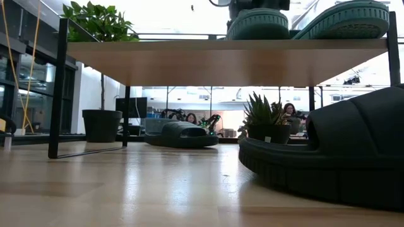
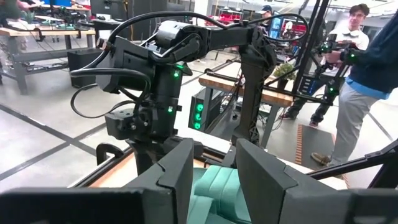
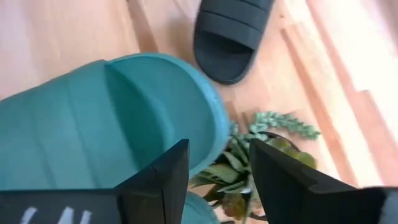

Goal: Pick and place slides into the shelf
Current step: Put the green slipper on the shelf

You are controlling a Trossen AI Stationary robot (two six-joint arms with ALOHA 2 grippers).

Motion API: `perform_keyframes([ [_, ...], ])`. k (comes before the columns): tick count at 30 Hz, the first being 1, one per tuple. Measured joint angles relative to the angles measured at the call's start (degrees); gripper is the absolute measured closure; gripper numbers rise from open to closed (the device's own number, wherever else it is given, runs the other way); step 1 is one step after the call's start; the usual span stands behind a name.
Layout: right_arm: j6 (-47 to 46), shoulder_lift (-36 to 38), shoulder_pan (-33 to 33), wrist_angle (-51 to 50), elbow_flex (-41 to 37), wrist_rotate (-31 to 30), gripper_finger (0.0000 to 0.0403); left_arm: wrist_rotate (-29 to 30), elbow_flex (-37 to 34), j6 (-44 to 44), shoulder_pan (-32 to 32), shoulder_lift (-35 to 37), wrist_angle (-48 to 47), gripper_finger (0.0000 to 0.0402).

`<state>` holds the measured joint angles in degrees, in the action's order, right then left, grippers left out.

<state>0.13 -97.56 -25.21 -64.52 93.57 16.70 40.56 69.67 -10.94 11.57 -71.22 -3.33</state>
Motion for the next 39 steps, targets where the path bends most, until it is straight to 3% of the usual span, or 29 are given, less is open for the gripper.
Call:
perform_keyframes([
  [7, 1.3, 1.9, 0.0, 2.6, 0.0, -5.8, 0.0245, 0.0, 0.0, 0.0, 0.0, 0.0, 0.0, 0.0291],
  [14, 3.6, 2.5, 1.0, 2.5, 0.0, -4.5, 0.0245, 0.5, 0.0, 0.0, 0.0, 0.0, -1.3, 0.0291],
  [39, 9.0, 1.7, 5.4, 2.6, 0.0, -8.8, 0.0245, 1.1, 0.0, -3.5, 0.0, 0.0, -13.2, 0.0291],
])
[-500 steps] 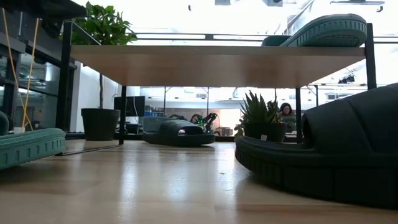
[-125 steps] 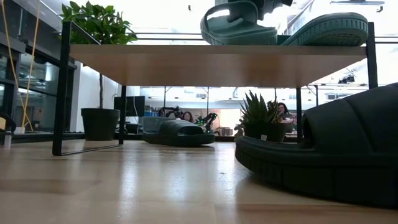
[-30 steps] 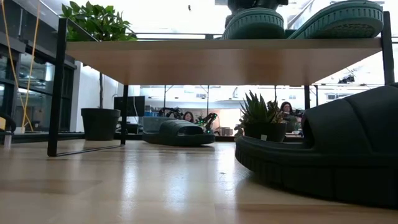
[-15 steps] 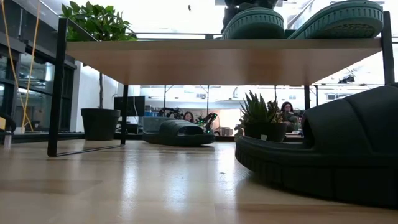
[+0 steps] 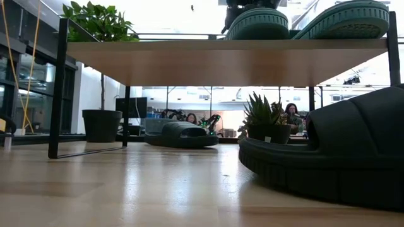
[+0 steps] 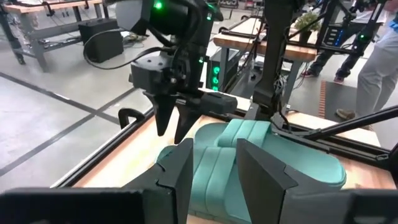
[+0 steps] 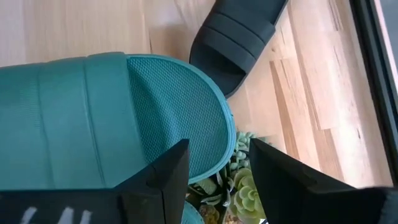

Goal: Pick and place slides into the shelf
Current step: Put the green slipper on the shelf

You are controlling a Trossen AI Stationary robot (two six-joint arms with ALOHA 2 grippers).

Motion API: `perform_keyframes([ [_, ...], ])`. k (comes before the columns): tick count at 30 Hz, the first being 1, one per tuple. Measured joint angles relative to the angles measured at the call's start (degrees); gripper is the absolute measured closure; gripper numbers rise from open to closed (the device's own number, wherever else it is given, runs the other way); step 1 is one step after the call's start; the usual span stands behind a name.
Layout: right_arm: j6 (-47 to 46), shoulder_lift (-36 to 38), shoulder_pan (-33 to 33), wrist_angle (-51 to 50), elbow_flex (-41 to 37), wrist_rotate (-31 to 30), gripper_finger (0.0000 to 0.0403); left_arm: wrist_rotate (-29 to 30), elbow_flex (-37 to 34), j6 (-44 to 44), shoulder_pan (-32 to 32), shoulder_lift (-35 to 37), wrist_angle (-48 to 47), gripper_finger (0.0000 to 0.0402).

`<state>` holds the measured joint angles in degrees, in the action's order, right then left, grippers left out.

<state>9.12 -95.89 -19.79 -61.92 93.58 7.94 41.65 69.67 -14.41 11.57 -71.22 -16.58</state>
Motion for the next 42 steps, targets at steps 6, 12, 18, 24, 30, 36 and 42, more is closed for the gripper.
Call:
perform_keyframes([
  [6, 0.2, -1.0, 0.0, 0.2, 0.0, 0.0, 0.0245, 0.0, 0.0, 0.0, 0.0, 0.0, 0.0, 0.0291],
  [12, 2.8, -1.1, 0.0, -1.3, 0.0, 0.0, 0.0245, 0.0, 0.0, 0.0, 0.0, 0.0, -0.2, 0.0291],
  [18, 6.5, -1.0, 0.1, -4.7, 0.0, 0.9, 0.0245, 0.0, 0.0, 0.0, 0.0, 0.0, -0.2, 0.0291],
  [24, 9.6, -1.0, 0.2, -6.3, 0.0, 3.6, 0.0245, 0.0, 0.0, 0.0, 0.0, 0.0, -0.2, 0.0291],
  [30, 8.9, -1.0, 0.2, -4.3, 0.0, 0.0, 0.0245, 0.0, 0.0, 0.0, 0.0, 0.0, -0.4, 0.0291],
  [36, 8.4, -1.0, 0.4, -1.5, 0.0, 1.6, 0.0245, 0.0, 0.0, 0.0, 0.0, 0.0, -0.4, 0.0291],
  [42, 12.4, -1.0, 1.7, -2.8, 0.0, 5.3, 0.0245, 0.0, 0.0, -0.1, 0.0, 0.0, -1.3, 0.0291],
])
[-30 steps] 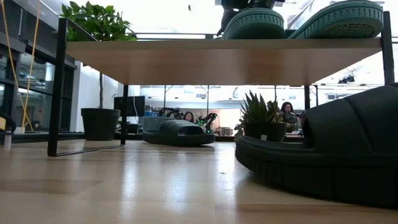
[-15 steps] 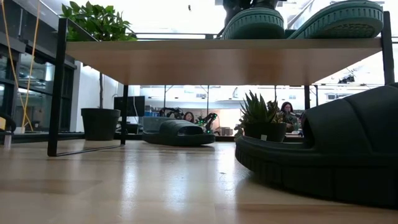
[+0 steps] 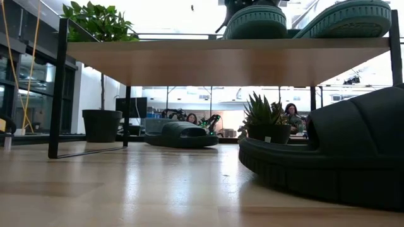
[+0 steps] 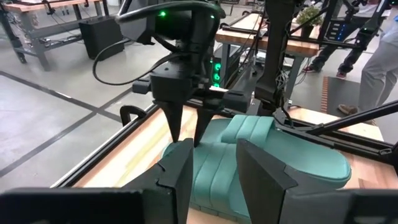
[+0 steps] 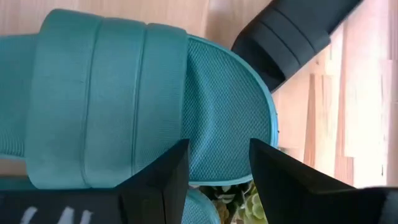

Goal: Pick and place slides into the shelf
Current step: Put the green slipper on the shelf

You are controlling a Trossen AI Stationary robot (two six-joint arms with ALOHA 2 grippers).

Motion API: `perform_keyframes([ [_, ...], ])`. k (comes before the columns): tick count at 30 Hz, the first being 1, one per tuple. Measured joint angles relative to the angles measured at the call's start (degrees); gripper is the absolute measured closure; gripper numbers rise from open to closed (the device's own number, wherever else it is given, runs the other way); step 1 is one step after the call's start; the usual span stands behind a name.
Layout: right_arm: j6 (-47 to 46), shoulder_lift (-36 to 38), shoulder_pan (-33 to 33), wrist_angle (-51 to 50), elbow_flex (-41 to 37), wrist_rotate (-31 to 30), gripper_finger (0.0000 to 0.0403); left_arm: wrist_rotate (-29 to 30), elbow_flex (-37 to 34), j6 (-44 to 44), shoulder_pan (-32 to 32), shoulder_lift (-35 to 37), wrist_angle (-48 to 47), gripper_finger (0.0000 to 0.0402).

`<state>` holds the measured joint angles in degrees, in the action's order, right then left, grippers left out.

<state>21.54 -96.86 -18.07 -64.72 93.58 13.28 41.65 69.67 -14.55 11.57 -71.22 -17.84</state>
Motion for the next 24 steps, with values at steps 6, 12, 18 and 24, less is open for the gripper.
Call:
perform_keyframes([
  [6, 1.7, 0.0, 0.2, -1.9, 0.0, 1.3, 0.0245, 0.0, 0.0, -0.7, 0.0, 0.0, -0.6, 0.0291],
  [12, 2.5, 0.0, 0.2, -2.6, 0.0, 1.3, 0.0245, 0.0, 0.0, -0.7, 0.0, 0.0, -0.9, 0.0291],
  [18, 2.7, 0.2, 0.2, -3.3, 0.0, 3.4, 0.0245, 0.0, 0.0, -1.0, 0.0, 0.0, -1.9, 0.0291],
  [24, 1.1, 0.5, 0.1, -3.6, 0.0, -1.9, 0.0245, 0.0, 0.0, -1.0, 0.0, 0.0, -1.9, 0.0291],
])
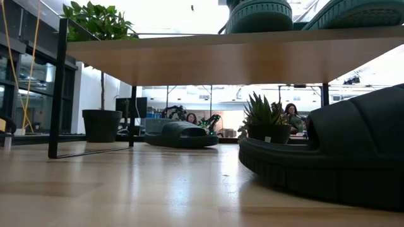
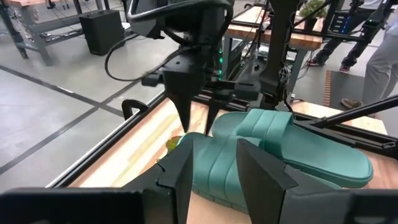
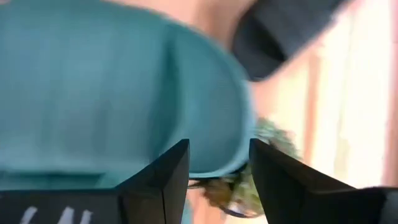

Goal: Pick and place slides into the shelf
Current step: Put the green slipper on the shelf, then put the bottom black slipper on the shelf

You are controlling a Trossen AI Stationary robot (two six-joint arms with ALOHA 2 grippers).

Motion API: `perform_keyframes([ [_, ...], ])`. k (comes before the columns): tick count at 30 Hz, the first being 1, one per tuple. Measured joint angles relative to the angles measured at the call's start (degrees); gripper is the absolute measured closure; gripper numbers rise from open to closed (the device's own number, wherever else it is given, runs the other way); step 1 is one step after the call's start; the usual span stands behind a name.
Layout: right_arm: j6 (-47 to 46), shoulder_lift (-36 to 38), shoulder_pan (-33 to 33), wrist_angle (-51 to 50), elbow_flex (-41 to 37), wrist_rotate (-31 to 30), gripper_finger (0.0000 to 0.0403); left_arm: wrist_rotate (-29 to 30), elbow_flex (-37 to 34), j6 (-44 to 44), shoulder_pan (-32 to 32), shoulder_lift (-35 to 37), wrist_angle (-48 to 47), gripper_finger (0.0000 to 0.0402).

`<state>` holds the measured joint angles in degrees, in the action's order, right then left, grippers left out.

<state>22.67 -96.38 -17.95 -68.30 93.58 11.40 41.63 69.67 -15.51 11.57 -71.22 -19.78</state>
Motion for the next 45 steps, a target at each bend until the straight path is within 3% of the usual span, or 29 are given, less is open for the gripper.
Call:
perform_keyframes([
  [2, -2.0, 0.1, -0.3, 1.3, 0.0, -3.5, 0.0245, 0.0, 0.0, 0.0, 0.0, 0.0, -0.2, 0.0291],
  [6, -9.4, 0.5, -1.9, 2.2, 0.2, -4.7, 0.0245, 0.0, 0.0, 0.0, 0.0, 0.0, -0.3, 0.0291],
  [11, -19.2, 2.2, -5.1, -0.2, 0.8, 4.0, 0.0245, -1.2, 0.0, -0.8, 0.0, -0.3, -2.6, 0.0291],
  [20, -24.3, 13.3, -7.2, -2.3, 0.8, 4.2, 0.0245, -2.2, 0.0, -4.3, 0.0, -0.3, -6.8, 0.0291],
  [26, -31.9, 21.9, -4.5, -2.9, -2.0, 1.9, 0.0245, -2.5, 0.0, -4.2, 0.0, -0.3, -7.9, 0.0291],
  [31, -46.3, 33.3, 1.1, 6.8, -16.7, -0.8, 0.0245, -4.5, 0.0, -2.9, 0.0, -0.3, -7.9, 0.0291],
  [37, -71.7, 47.4, 14.4, 23.8, -35.2, -5.4, 0.0245, -6.1, 0.0, -2.9, 0.0, -0.3, -8.0, 0.0291],
  [41, -83.8, 52.6, 24.6, 29.8, -40.5, -13.2, 0.0245, -8.2, 0.0, -2.8, 0.0, 0.0, -10.1, 0.0291],
  [45, -93.0, 53.2, 35.3, 34.5, -41.2, -25.8, 0.0245, -10.5, 0.0, -2.7, 0.0, 0.7, -12.7, 0.0291],
])
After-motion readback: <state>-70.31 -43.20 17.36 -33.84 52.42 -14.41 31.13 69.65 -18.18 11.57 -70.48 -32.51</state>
